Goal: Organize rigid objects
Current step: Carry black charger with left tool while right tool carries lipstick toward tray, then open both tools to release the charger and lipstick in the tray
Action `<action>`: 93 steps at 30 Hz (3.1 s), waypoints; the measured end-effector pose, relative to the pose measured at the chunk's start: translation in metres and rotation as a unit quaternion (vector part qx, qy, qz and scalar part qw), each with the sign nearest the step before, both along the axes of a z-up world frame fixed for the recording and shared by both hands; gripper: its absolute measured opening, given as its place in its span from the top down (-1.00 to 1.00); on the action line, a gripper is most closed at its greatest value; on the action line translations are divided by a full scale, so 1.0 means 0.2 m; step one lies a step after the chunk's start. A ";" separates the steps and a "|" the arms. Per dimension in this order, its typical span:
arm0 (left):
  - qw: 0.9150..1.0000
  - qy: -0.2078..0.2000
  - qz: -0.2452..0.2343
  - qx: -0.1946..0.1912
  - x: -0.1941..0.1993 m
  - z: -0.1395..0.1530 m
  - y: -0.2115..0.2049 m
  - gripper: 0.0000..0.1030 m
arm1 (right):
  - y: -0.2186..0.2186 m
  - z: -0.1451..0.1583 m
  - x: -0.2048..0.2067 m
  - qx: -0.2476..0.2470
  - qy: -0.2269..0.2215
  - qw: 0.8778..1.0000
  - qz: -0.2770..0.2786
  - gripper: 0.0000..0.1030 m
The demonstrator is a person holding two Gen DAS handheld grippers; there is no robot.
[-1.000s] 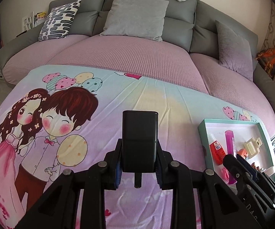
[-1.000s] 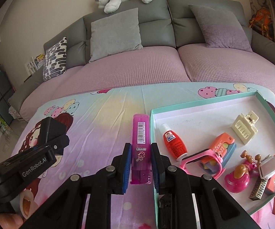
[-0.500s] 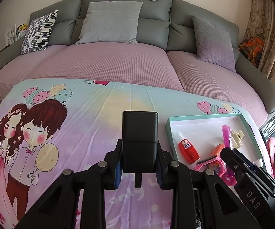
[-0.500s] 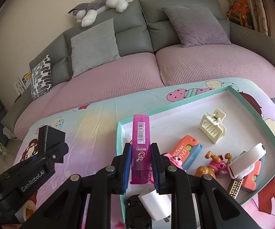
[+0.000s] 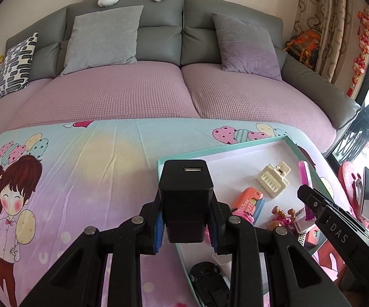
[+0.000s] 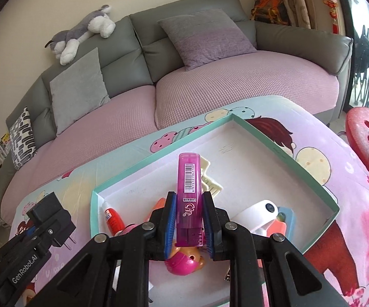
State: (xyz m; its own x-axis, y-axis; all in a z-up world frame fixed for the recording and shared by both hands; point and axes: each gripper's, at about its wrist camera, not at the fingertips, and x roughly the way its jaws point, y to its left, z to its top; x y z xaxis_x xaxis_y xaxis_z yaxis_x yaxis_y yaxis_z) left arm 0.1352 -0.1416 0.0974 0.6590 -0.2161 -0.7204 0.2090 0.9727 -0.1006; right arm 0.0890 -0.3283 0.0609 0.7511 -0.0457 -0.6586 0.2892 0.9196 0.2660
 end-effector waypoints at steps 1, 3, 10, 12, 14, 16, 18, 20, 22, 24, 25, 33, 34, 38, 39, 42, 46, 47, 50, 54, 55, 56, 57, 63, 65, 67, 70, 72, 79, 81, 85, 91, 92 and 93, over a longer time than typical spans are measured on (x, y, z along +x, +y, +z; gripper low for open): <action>1.000 -0.001 -0.006 0.001 0.00 0.00 -0.03 0.42 | -0.01 0.00 0.00 0.001 -0.001 1.000 -0.003 0.59; 1.000 -0.001 -0.020 0.002 0.00 -0.01 -0.07 0.42 | -0.03 0.01 -0.01 0.000 -0.003 1.000 -0.006 0.59; 0.999 -0.002 -0.049 0.012 0.01 -0.03 -0.21 0.42 | -0.03 0.00 -0.01 -0.005 0.002 1.000 -0.008 0.59; 0.998 -0.003 -0.057 0.015 0.01 -0.04 -0.23 0.42 | -0.03 -0.01 -0.01 -0.005 0.004 1.000 -0.008 0.58; 0.998 -0.005 -0.063 0.017 0.01 -0.04 -0.26 0.42 | -0.03 -0.01 -0.01 -0.007 0.004 1.000 -0.008 0.58; 0.998 -0.006 -0.068 0.018 0.01 -0.04 -0.27 0.42 | -0.02 -0.01 -0.01 -0.008 0.005 1.000 -0.008 0.58; 0.997 -0.007 -0.070 0.018 0.01 -0.05 -0.28 0.42 | -0.02 -0.01 -0.01 -0.009 0.005 1.000 -0.009 0.58; 0.997 -0.008 -0.074 0.018 0.02 -0.05 -0.29 0.42 | -0.02 -0.01 -0.01 -0.009 0.005 1.000 -0.009 0.58; 0.997 -0.009 -0.077 0.018 0.02 -0.06 -0.30 0.42 | -0.02 -0.01 0.00 -0.011 0.006 1.000 -0.008 0.58; 0.997 -0.006 -0.078 0.015 0.02 -0.07 -0.31 0.42 | -0.02 -0.01 0.00 -0.011 0.007 1.000 -0.008 0.58; 0.997 -0.004 -0.077 0.014 0.03 -0.07 -0.31 0.42 | -0.02 -0.01 0.00 -0.013 0.008 1.000 -0.009 0.58; 0.997 0.010 -0.073 0.001 0.06 -0.11 -0.30 0.42 | 0.00 -0.01 0.01 -0.026 0.015 1.000 -0.007 0.58; 0.997 0.012 -0.073 -0.004 0.06 -0.12 -0.30 0.42 | 0.00 -0.01 0.01 -0.026 0.015 1.000 -0.007 0.58; 0.997 0.025 -0.071 -0.013 0.08 -0.15 -0.29 0.42 | 0.02 -0.01 0.02 -0.036 0.019 0.999 -0.006 0.58; 0.997 0.027 -0.069 -0.012 0.09 -0.16 -0.29 0.42 | 0.02 -0.01 0.02 -0.039 0.020 0.999 -0.005 0.58; 0.997 0.030 -0.067 -0.014 0.09 -0.16 -0.29 0.42 | 0.03 -0.01 0.02 -0.043 0.022 0.999 -0.005 0.58; 0.997 0.033 -0.065 -0.013 0.09 -0.16 -0.29 0.41 | 0.03 -0.01 0.02 -0.043 0.023 0.999 -0.005 0.58; 0.997 0.034 -0.065 -0.014 0.09 -0.16 -0.28 0.40 | 0.03 -0.01 0.02 -0.044 0.024 0.999 -0.005 0.58; 0.997 0.035 -0.064 -0.014 0.09 -0.15 -0.28 0.23 | 0.04 -0.01 0.02 -0.050 0.027 0.998 -0.004 0.58; 0.998 0.035 -0.059 -0.012 0.09 -0.14 -0.26 0.11 | 0.05 0.00 0.03 -0.058 0.031 0.998 -0.003 0.57; 0.998 0.035 -0.057 -0.012 0.09 -0.13 -0.25 0.10 | 0.05 0.00 0.03 -0.060 0.033 0.998 -0.004 0.54; 0.998 0.035 -0.055 -0.012 0.09 -0.13 -0.25 0.05 | 0.05 -0.01 0.03 -0.061 0.035 0.998 -0.004 0.54; 0.998 0.034 -0.054 -0.012 0.08 -0.12 -0.24 0.02 | 0.05 0.00 0.03 -0.061 0.035 0.998 -0.005 0.53; 0.999 0.033 -0.037 -0.007 0.08 -0.09 -0.19 -0.01 | 0.04 0.01 0.02 -0.060 0.032 0.998 -0.007 0.53; 0.999 0.034 -0.028 -0.005 0.09 -0.09 -0.17 -0.02 | 0.04 0.01 0.02 -0.061 0.032 0.998 -0.007 0.53; 0.999 0.035 -0.018 -0.004 0.09 -0.08 -0.14 -0.03 | 0.05 0.01 0.02 -0.063 0.033 0.997 -0.008 0.50; 0.999 0.039 0.004 0.001 0.10 -0.07 -0.09 -0.21 | 0.05 0.02 0.02 -0.062 0.029 0.998 -0.009 0.14; 0.999 0.041 0.022 0.003 0.10 -0.07 -0.05 -0.25 | 0.06 0.03 0.02 -0.063 0.026 0.998 -0.008 0.01; 0.996 0.052 0.075 0.014 0.13 -0.10 0.06 -0.54 | 0.07 0.03 0.03 -0.069 0.026 0.997 -0.005 -0.23; 0.994 0.058 0.089 0.022 0.15 -0.12 0.08 -0.63 | 0.07 0.03 0.03 -0.072 0.026 0.997 -0.006 -0.27; 0.991 0.075 0.112 0.020 0.16 -0.16 0.13 -0.72 | 0.08 0.03 0.03 -0.075 0.026 0.997 -0.003 -0.43; 0.988 0.089 0.128 0.013 0.17 -0.19 0.18 -0.73 | 0.08 0.02 0.03 -0.085 0.028 0.996 -0.003 -0.71; 0.987 0.091 0.129 0.014 0.17 -0.20 0.18 -0.73 | 0.08 0.02 0.03 -0.086 0.028 0.996 -0.004 -0.73; 0.987 0.093 0.129 0.017 0.17 -0.20 0.18 -0.73 | 0.08 0.02 0.04 -0.088 0.029 0.996 -0.004 -0.78</action>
State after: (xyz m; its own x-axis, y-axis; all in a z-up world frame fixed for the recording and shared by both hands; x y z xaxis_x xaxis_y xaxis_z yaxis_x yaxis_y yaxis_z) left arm 0.1696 -0.1060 0.0566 0.5453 -0.0322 -0.8376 -0.0656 0.9946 -0.0810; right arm 0.0961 -0.3115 0.0656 0.7115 -0.1695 -0.6819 0.3061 0.9483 0.0836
